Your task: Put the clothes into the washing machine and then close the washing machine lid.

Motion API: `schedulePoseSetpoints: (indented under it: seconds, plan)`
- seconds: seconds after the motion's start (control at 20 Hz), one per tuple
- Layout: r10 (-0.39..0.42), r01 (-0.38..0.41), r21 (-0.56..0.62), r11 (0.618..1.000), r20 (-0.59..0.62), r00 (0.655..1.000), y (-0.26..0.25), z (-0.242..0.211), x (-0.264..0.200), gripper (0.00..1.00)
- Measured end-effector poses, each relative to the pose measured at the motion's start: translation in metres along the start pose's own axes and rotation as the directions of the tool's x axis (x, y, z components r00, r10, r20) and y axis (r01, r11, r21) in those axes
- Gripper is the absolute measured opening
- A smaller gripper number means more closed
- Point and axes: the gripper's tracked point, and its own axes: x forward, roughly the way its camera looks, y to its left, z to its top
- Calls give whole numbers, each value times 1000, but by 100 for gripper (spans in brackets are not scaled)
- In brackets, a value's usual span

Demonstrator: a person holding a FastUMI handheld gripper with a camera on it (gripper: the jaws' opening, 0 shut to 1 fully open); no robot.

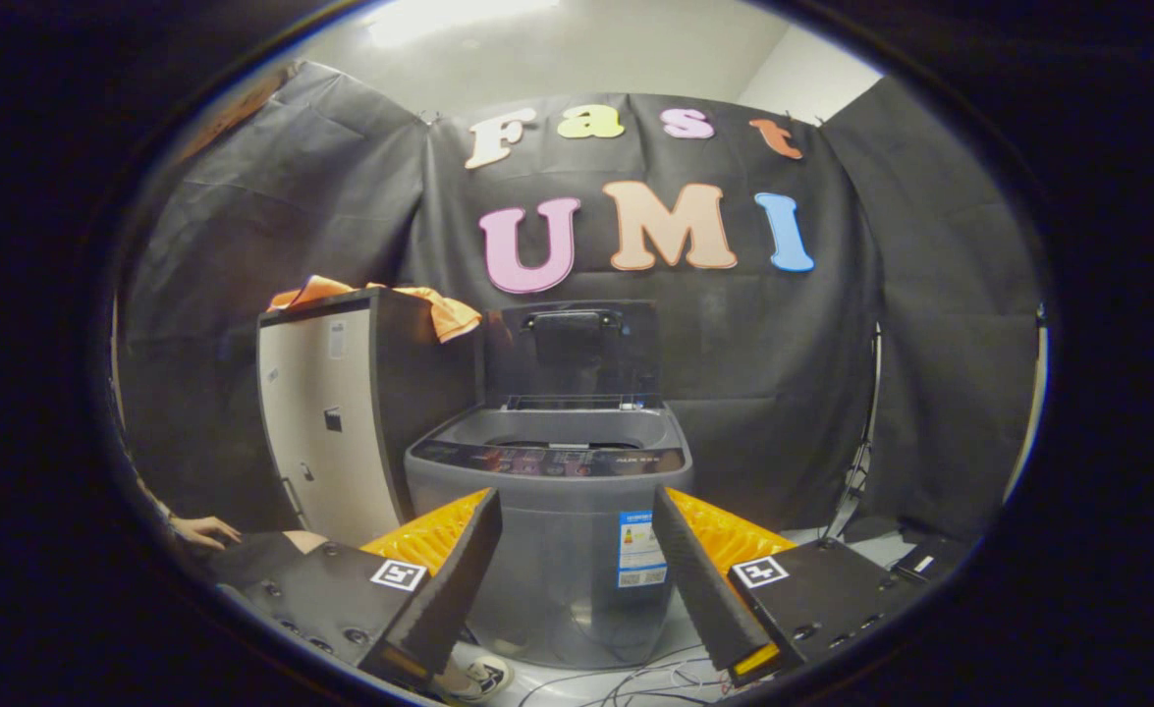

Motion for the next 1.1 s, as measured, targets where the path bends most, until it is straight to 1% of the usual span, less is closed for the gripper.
schedulePoseSetpoints:
  seconds: [0.15,0.25,0.45,0.6,0.75,0.85,0.9,1.1]
  plan:
    - [10,-12,76,997,37,999,17,30,36,97]
    - [36,-43,100,994,70,997,33,58,67,97]
    - [177,-192,158,969,105,979,101,115,128,97]
    - [267,-283,135,950,127,955,159,155,170,97]
    - [353,-365,103,925,120,928,220,186,202,97]
    - [404,-413,96,906,95,910,257,195,219,97]
    - [417,-422,91,902,76,906,272,198,228,97]
    - [433,-432,45,901,-14,901,322,194,260,97]
